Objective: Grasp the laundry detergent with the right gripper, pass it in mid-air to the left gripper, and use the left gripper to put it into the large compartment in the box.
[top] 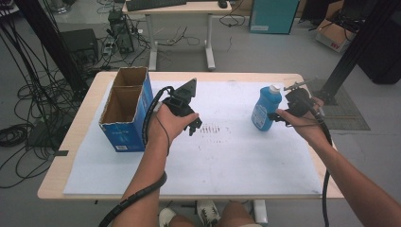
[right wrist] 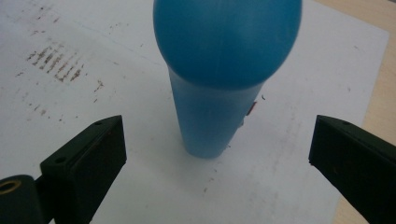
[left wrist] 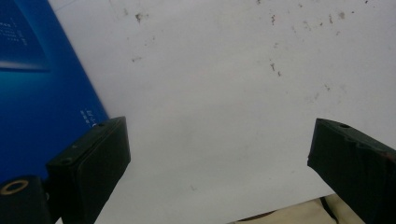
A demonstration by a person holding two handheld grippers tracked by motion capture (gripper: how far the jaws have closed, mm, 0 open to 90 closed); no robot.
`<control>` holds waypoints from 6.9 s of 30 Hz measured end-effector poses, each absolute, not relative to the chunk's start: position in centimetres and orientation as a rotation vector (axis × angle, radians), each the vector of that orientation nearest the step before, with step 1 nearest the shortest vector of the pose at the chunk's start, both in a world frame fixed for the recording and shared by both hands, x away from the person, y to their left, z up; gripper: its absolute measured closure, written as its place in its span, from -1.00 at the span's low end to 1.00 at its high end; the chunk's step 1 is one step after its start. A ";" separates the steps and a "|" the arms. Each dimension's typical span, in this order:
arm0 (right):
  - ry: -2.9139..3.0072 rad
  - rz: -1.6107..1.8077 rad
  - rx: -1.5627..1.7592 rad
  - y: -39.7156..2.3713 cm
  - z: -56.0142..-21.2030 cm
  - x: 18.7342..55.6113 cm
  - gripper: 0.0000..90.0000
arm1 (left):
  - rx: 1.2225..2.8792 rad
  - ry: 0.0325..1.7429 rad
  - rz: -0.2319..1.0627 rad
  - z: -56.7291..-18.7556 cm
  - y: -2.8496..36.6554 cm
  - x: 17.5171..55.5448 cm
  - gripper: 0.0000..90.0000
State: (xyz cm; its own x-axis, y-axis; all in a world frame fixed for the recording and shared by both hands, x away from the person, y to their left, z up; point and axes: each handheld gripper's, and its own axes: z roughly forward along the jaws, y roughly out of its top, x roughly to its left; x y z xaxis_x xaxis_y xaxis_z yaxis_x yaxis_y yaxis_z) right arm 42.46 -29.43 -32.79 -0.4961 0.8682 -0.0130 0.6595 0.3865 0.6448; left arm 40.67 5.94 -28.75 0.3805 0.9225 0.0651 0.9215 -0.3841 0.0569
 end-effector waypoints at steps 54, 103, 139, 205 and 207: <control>2.002 1.118 1.157 -27.8 -39.2 43.8 -0.96 | 2.583 1.712 0.146 -28.5 6.0 40.3 -0.87; 1.978 1.141 1.126 -27.6 -39.4 43.9 -0.97 | 2.579 1.694 0.157 -28.2 5.8 40.5 -0.87; 1.968 1.140 1.117 -27.5 -39.6 44.0 -0.97 | 2.565 1.685 0.166 -27.9 5.7 40.7 -0.87; 1.932 1.130 1.117 -28.0 -40.1 43.7 -0.09 | 2.572 1.671 0.179 -27.8 5.2 40.3 -0.87; 1.933 1.137 1.114 -28.0 -40.2 43.7 -0.09 | 2.572 1.673 0.181 -27.8 5.3 40.2 -0.87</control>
State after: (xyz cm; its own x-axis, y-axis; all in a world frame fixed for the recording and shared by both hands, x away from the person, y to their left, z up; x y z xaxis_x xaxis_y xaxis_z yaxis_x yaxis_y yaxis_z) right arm 43.72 -28.04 -40.16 -0.4461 0.8899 -0.0952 0.3492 0.2710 0.8970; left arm 40.22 5.27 -27.76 0.4014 0.9139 0.0612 0.9058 -0.4059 0.1211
